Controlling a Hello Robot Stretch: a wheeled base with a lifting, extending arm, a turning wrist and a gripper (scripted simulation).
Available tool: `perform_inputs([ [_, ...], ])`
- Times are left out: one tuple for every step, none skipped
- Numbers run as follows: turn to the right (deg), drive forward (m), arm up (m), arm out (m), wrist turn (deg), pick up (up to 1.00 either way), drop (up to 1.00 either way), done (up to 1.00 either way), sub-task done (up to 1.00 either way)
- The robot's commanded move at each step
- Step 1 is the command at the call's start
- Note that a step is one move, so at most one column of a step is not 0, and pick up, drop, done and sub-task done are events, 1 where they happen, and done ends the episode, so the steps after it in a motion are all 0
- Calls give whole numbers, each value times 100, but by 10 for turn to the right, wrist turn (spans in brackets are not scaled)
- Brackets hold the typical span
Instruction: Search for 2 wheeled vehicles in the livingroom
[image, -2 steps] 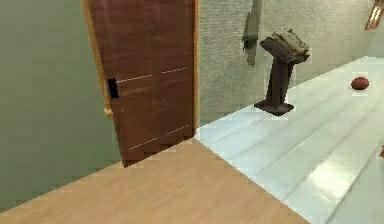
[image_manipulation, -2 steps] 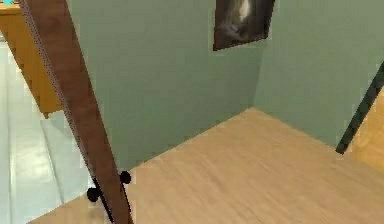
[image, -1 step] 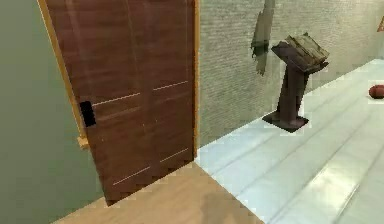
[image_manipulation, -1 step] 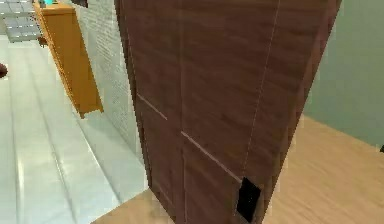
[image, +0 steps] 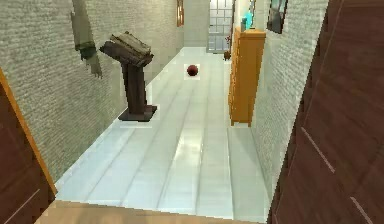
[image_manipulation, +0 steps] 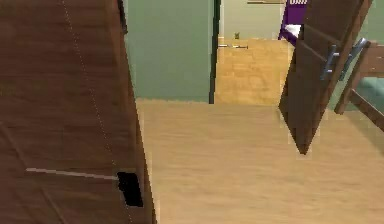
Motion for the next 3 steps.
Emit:
perform_inputs([
  [0,100,0,0,0,0,0,0,0],
  [0,100,0,0,0,0,0,0,0],
  [30,0,0,0,0,0,0,0,0],
])
